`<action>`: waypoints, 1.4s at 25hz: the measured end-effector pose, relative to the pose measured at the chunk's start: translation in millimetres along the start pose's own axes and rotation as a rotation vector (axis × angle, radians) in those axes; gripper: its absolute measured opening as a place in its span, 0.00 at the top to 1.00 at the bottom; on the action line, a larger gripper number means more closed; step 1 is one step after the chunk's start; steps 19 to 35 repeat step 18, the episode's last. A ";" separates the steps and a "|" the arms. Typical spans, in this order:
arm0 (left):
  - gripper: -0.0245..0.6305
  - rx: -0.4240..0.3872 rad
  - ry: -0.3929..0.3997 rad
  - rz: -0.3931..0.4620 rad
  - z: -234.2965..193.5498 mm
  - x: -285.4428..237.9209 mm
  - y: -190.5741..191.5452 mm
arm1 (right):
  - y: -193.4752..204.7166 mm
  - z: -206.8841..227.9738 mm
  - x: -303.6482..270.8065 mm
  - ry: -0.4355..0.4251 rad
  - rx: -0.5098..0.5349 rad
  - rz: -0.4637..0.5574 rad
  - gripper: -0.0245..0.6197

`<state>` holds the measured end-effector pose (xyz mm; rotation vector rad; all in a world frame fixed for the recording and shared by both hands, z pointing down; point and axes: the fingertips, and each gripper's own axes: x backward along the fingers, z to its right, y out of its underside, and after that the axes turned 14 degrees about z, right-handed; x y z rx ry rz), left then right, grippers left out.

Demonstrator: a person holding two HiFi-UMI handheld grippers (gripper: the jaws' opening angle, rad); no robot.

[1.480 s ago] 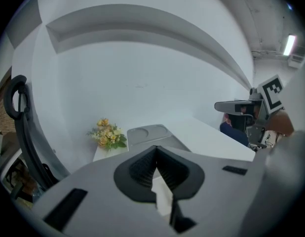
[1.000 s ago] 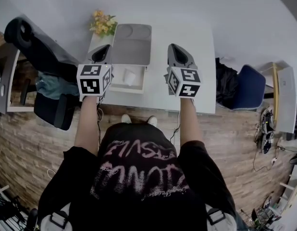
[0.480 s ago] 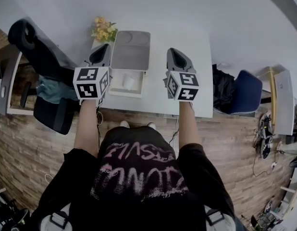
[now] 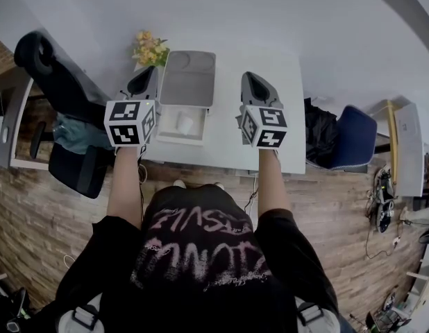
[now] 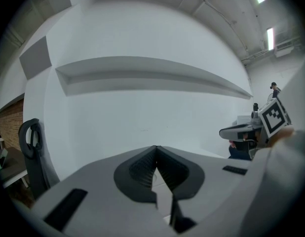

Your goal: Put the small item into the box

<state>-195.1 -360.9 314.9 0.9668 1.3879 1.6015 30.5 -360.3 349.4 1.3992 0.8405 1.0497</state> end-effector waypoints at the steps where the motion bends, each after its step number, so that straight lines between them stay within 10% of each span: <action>1: 0.96 -0.003 -0.003 0.006 -0.7 -0.6 -2.2 | -1.3 -0.3 -1.2 -0.002 0.002 0.002 0.95; 35: 0.96 -0.009 0.016 0.028 0.9 -5.5 -9.2 | -10.6 1.8 -6.9 -0.009 0.016 0.016 0.95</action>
